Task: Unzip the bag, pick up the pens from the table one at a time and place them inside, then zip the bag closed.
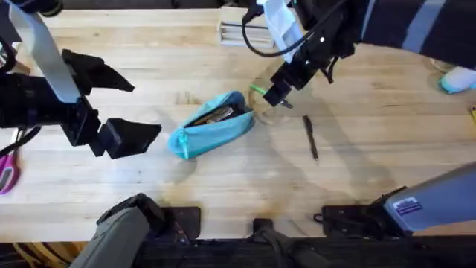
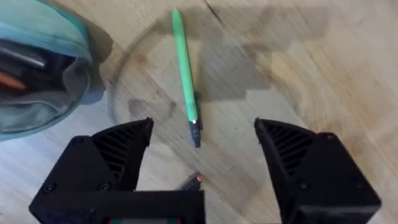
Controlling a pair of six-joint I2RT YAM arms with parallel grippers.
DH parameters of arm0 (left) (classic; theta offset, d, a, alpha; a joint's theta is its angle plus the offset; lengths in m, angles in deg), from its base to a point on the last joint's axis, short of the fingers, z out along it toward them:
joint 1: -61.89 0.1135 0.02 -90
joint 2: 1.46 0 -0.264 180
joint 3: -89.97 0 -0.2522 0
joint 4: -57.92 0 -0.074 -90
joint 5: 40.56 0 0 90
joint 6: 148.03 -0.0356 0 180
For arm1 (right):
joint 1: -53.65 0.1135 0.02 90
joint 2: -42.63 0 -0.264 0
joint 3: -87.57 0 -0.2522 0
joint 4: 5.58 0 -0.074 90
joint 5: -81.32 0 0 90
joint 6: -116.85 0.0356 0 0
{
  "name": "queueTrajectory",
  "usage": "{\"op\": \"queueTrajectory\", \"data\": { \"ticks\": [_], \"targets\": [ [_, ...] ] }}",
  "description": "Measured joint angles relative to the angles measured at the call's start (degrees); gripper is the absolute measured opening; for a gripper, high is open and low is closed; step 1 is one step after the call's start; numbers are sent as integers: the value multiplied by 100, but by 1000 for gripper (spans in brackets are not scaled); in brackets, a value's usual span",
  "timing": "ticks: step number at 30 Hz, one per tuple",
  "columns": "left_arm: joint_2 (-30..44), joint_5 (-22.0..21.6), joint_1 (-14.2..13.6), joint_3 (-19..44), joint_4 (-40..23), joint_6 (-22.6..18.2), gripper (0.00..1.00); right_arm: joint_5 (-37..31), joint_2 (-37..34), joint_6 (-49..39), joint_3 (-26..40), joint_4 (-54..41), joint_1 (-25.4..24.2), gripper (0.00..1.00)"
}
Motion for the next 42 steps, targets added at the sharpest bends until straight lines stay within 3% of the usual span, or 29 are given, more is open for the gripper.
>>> {"op": "queueTrajectory", "data": {
  "ticks": [15, 23, 28, 33, 35, 38, 42],
  "targets": [
    [0, 0, 0, 0, -4, 0, 993, -46, -743, 6, -94, 270, 19, 998],
    [0, 0, 0, 0, -4, 0, 993, -157, -753, 24, -90, 254, 122, 981],
    [0, 0, 0, 0, -4, -2, 993, -240, -751, 41, -87, 193, 269, 748],
    [0, 0, 0, 0, -4, -1, 993, -285, -751, 41, -82, 168, 388, 296],
    [0, 0, 0, 0, -4, 0, 993, -326, -751, 40, -81, 190, 385, 188],
    [0, 0, 0, 0, -4, 0, 993, -328, -746, 41, -68, 158, 378, 65],
    [0, 0, 0, 0, -4, 0, 992, -327, -742, 40, -61, 142, 378, 47]
  ]
}}
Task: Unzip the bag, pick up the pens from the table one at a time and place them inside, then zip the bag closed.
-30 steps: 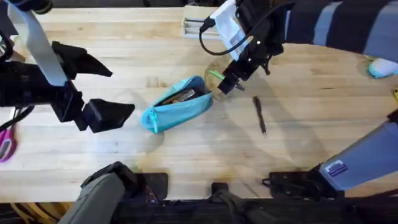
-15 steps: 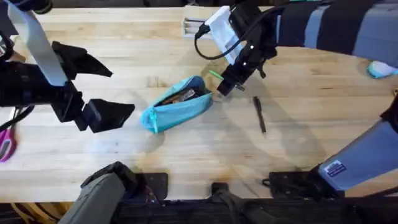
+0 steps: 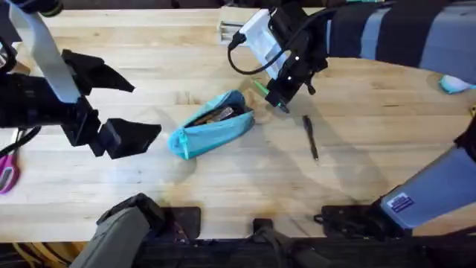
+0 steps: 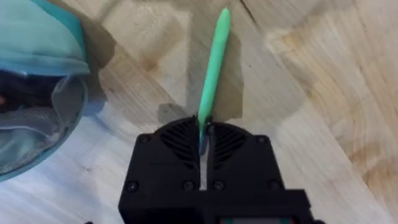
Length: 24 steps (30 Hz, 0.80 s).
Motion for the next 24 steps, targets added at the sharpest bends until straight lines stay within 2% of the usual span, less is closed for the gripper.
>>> {"op": "queueTrajectory", "data": {
  "ticks": [6, 10, 15, 24],
  "targets": [
    [0, 0, 0, 0, 0, 0, 993, -27, 31, 0, 2, 0, 0, 43],
    [0, 0, 0, 0, 0, 0, 993, -383, 118, -1, 1, -2, -2, 39],
    [0, 0, 0, 0, 0, -2, 993, -743, 633, -69, 23, -9, -2, 34],
    [0, 0, 0, 0, 0, 0, 993, -859, 1592, -329, 165, -9, -2, 33]
  ]
}}
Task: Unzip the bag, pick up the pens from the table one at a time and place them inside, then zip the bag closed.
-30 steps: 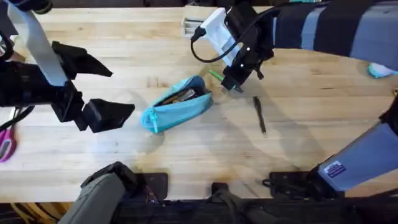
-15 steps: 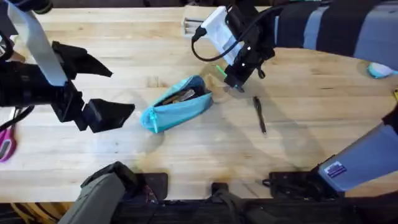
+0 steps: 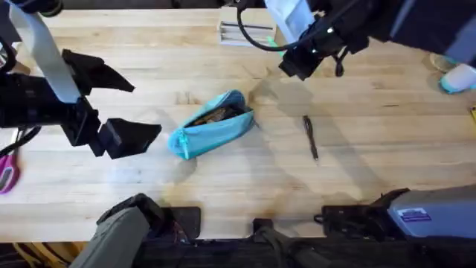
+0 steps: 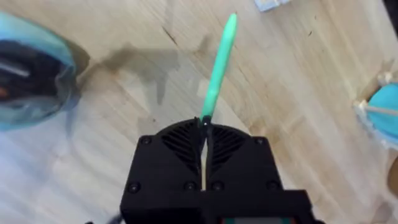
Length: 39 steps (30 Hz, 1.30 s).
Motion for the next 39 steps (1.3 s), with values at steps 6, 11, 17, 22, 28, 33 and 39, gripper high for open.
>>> {"op": "queueTrajectory", "data": {
  "ticks": [6, 11, 17, 22, 28, 33, 39],
  "targets": [
    [0, 0, 0, 0, 0, 1, 993, 893, 288, -1373, 4, -188, -22, 32],
    [0, 0, 0, 0, 0, 0, 993, 1489, 321, -3180, 4, -222, 10, 32],
    [0, 0, 0, 0, 0, -2, 993, 1671, 316, -5045, 4, -216, 240, 29],
    [0, 0, 0, 0, 0, 1, 993, 1737, 163, -5851, 6, -251, 782, 29],
    [0, 0, 0, 0, 0, -1, 993, 1768, -66, -6345, 6, -458, 1177, 29],
    [0, 1, 0, 0, -1, 1, 993, 1770, -254, -6492, 6, -335, 1243, 29],
    [0, 0, 0, 0, 0, -2, 993, 1769, -502, -6536, 6, -154, 1345, 30]
  ]
}}
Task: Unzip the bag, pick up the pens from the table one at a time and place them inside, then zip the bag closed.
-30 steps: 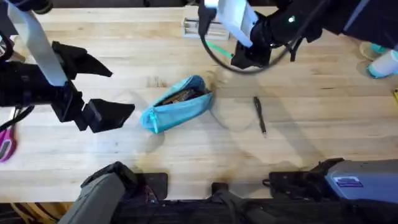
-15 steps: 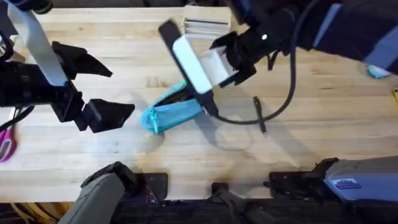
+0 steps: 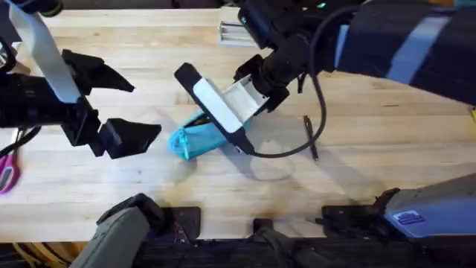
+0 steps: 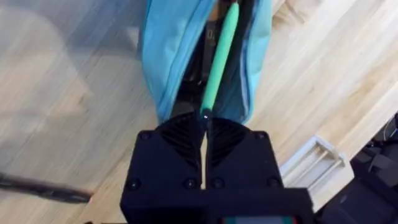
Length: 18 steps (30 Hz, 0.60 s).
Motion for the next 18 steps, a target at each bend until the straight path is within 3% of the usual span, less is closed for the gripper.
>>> {"op": "queueTrajectory", "data": {
  "ticks": [18],
  "targets": [
    [0, 0, 0, 0, 0, 1, 993, 3, -794, 157, 0, 858, 836, 30]
  ]
}}
